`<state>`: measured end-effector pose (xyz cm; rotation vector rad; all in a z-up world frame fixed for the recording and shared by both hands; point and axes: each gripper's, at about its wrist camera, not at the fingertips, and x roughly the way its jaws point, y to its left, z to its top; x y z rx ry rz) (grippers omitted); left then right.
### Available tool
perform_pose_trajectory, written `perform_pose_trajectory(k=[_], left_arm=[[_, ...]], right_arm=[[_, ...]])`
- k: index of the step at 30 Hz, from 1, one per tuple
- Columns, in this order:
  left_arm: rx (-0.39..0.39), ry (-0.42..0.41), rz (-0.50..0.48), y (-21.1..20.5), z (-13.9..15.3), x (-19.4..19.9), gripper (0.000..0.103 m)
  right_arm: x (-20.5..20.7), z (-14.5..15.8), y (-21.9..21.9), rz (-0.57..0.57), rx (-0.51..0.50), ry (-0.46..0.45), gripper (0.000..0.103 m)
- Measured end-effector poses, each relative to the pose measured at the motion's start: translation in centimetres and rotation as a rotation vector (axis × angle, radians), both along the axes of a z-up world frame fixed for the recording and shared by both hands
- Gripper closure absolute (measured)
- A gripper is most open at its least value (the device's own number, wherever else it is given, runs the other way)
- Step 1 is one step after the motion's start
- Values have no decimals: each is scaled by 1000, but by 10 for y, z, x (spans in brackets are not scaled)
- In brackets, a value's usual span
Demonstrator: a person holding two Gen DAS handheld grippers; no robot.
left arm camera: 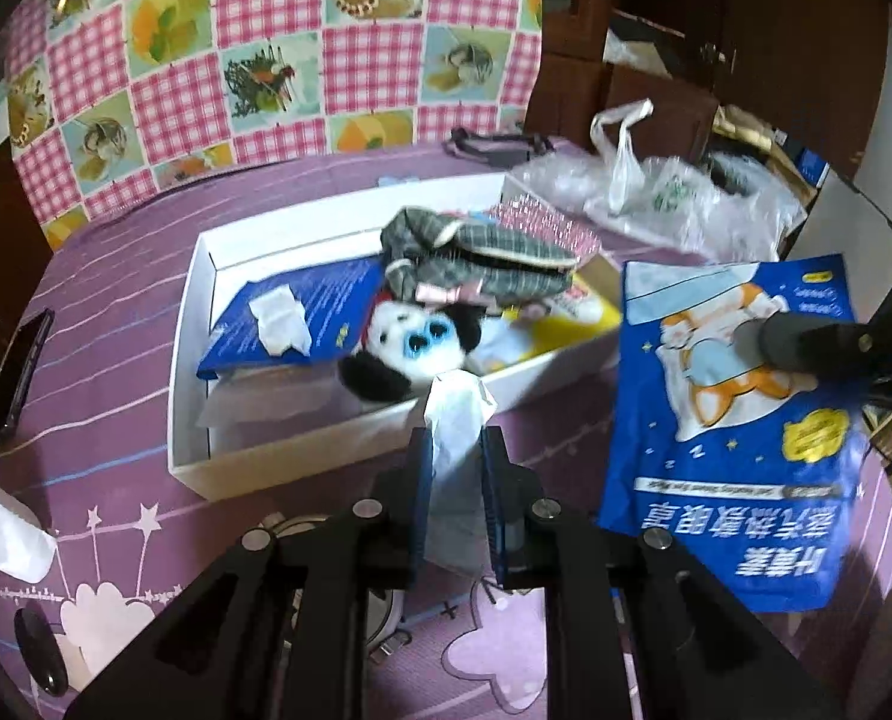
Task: Organize soft objects
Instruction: 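Lower the blue printed bag into the box and open the right gripper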
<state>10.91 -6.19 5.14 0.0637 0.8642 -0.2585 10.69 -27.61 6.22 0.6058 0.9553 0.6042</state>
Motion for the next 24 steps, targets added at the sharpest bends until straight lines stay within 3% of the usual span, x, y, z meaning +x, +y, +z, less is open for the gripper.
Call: perform_pose_trajectory(k=[13,19,24], left_arm=[[-14,-80,32,9,29,8,88],[-59,-98,58,25,34,16,88],[-152,-71,109,57,29,31,88]], right_arm=[[24,15,17,27,30,-34,101],[49,23,19,-12,45,-36,101],[74,26,18,-63,94,-32,101]])
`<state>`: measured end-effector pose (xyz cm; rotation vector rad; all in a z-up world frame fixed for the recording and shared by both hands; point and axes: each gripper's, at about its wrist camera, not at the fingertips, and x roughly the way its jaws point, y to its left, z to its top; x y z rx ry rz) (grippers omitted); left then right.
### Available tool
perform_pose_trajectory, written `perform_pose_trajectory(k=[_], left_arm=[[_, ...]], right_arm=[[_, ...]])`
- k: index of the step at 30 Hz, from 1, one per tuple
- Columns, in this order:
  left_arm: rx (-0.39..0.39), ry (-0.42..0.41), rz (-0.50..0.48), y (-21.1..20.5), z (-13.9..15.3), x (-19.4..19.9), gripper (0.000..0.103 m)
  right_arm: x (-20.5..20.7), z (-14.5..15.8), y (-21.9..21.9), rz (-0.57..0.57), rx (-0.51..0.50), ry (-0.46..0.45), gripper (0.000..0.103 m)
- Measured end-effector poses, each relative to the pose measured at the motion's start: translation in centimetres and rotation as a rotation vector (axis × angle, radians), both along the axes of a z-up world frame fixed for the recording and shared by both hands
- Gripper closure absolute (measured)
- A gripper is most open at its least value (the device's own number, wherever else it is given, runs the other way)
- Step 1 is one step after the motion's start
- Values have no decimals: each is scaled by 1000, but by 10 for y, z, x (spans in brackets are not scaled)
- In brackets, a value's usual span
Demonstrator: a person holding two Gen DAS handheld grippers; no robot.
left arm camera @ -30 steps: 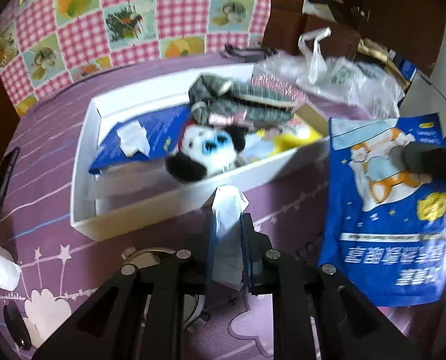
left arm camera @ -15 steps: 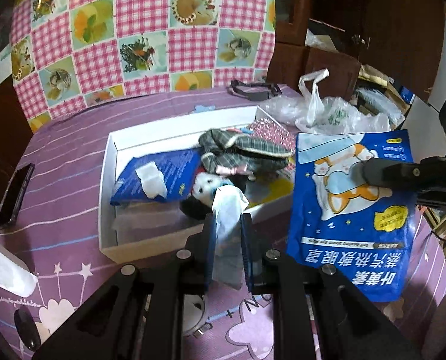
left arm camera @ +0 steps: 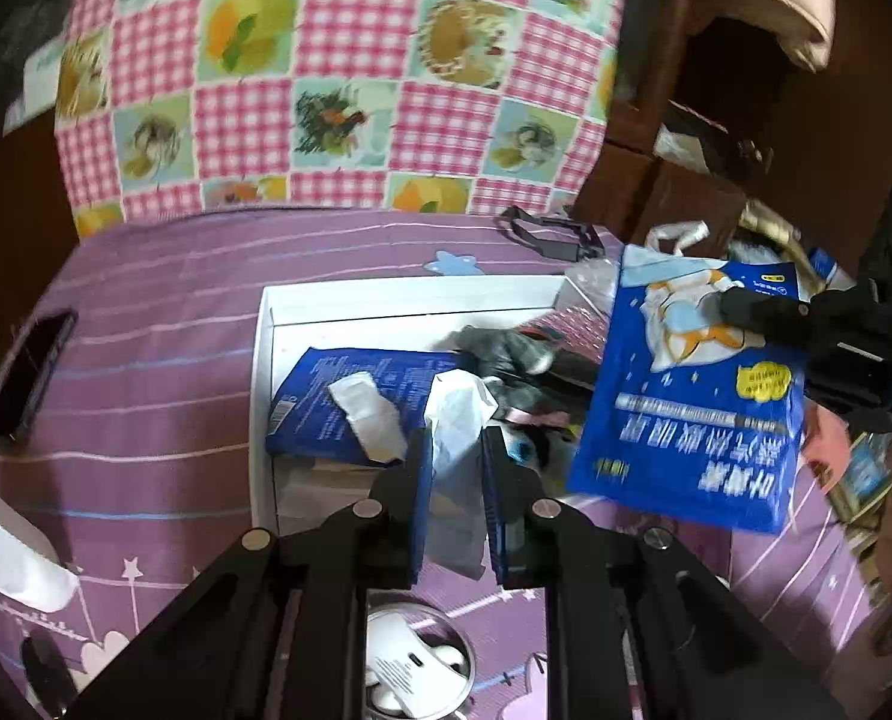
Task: Organize soft objects
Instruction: 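Lower the blue printed bag into the box and open the right gripper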
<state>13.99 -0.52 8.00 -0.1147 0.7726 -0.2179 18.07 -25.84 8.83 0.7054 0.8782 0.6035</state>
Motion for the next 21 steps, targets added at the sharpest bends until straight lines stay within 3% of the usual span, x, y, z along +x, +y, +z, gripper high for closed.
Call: perform_pose_trajectory(k=[5,9,14,18,21], left_arm=[[-10,19,31,8,-6,20,88],[31,29,73,4,-14,36,88],[66,39,125,1,-29,55,88],[112,62,149,2,-43,66,88],[83,62,161,8,-45,70,88]], right_arm=[[21,-4,-1,-82,103,11,101],[40,-16,4,-159,148,59,101],[57,-47,5,-287,261,149,101],[61,-69,9,-320,303,192,97],[57,-82,7,-391,346,218,97]])
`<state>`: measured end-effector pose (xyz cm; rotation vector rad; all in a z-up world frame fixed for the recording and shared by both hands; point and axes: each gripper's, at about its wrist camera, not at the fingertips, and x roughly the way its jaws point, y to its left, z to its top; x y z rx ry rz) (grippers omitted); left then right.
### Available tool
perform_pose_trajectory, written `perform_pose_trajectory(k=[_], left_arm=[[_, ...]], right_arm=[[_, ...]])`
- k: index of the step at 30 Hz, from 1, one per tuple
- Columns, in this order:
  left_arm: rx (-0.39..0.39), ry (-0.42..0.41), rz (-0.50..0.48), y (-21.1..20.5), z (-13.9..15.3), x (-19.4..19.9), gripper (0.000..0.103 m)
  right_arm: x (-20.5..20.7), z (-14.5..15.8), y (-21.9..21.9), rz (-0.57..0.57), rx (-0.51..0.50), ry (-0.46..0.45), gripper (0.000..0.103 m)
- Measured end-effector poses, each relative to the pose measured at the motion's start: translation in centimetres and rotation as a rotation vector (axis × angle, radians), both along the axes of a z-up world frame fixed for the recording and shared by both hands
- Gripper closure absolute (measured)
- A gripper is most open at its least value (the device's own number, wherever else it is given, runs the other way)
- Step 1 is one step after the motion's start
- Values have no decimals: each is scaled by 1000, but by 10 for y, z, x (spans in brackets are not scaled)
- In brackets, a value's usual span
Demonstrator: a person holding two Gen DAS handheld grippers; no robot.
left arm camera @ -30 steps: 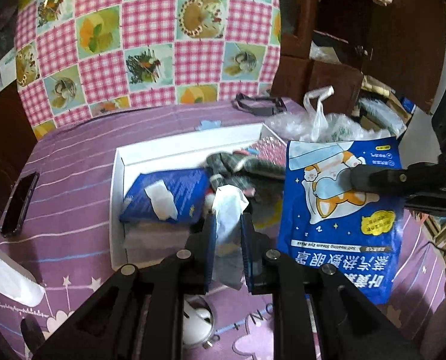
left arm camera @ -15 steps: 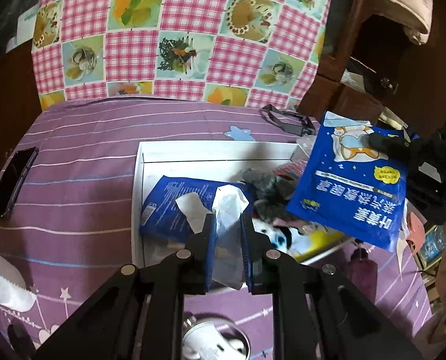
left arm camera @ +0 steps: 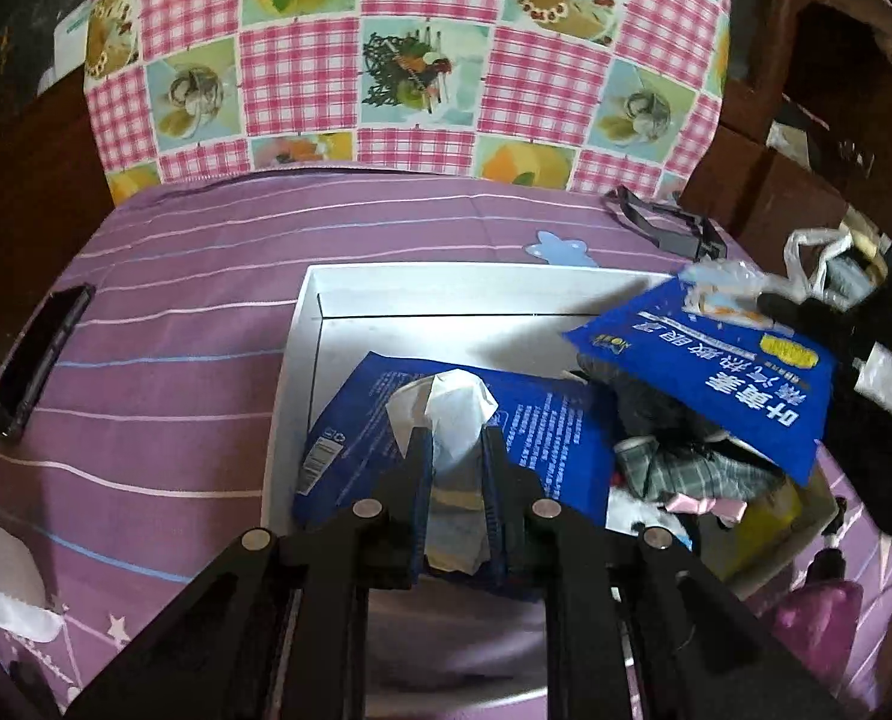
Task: Organize soft objects
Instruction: 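Lower the blue printed bag into the box and open the right gripper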
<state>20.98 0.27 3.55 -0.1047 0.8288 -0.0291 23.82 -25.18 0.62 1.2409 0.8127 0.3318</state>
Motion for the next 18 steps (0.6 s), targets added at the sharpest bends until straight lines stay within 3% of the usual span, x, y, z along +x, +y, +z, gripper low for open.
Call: perform_pose_trajectory(k=[6,8,9,10,11,12,18], left_arm=[[-10,-11,-4,1,1,-2,87],[14,-26,-11,-3,3,-4,79],[28,-37,-6,-5,4,-6,74],[42,-50,4,-6,6,-7,59],[56,-69,20,-6,8,-10,45],[55,-80,23,-6,10,-12,42],[44,-91,5,-8,17,-15,34]], right_arm=[[-3,1,5,-28,-42,4,93],[-1,4,9,-1,-66,17,68],[1,6,11,17,-75,20,41],[1,9,13,30,-79,11,29],[-1,12,13,27,-84,-6,29],[-4,16,12,18,-96,-26,29],[-7,39,16,44,-246,-46,29]])
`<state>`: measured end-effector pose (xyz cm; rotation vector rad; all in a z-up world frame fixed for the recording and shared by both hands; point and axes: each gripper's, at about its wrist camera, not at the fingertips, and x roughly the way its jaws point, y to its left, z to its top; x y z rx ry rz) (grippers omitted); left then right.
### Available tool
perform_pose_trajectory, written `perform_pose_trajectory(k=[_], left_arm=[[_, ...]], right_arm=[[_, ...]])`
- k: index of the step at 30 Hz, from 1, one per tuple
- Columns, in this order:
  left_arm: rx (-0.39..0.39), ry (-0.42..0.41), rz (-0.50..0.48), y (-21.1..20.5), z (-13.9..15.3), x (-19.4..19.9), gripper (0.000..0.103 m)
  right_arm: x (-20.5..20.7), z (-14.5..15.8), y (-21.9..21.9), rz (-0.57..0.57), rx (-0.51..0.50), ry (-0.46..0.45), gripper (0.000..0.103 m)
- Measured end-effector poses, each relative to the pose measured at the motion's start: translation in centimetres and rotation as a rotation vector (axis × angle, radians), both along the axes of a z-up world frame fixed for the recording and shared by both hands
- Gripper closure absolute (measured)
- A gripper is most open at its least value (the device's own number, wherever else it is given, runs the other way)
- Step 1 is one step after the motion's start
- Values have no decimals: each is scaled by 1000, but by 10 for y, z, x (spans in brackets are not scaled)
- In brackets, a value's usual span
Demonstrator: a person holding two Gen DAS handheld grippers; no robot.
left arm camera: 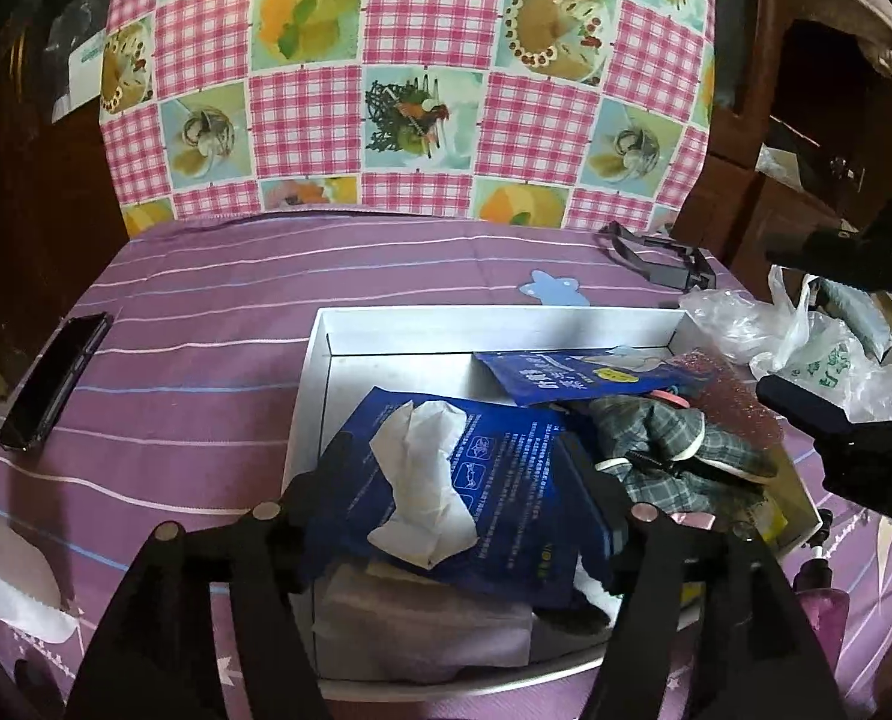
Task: Organize soft objects
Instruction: 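Lower the blue printed bag into the box and open the right gripper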
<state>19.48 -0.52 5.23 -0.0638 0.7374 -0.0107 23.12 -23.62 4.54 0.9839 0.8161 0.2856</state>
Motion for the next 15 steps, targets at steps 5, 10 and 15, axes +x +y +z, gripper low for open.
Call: perform_pose_trajectory(k=[5,10,15], left_arm=[[-9,9,-12,-1,0,-1,30],[-20,7,-8,1,3,-5,26],[-23,11,-15,0,9,-18,21]], right_arm=[[1,5,6,42,-59,31,29],[-1,8,17,85,-152,91,29],[-10,14,23,140,-212,104,29]])
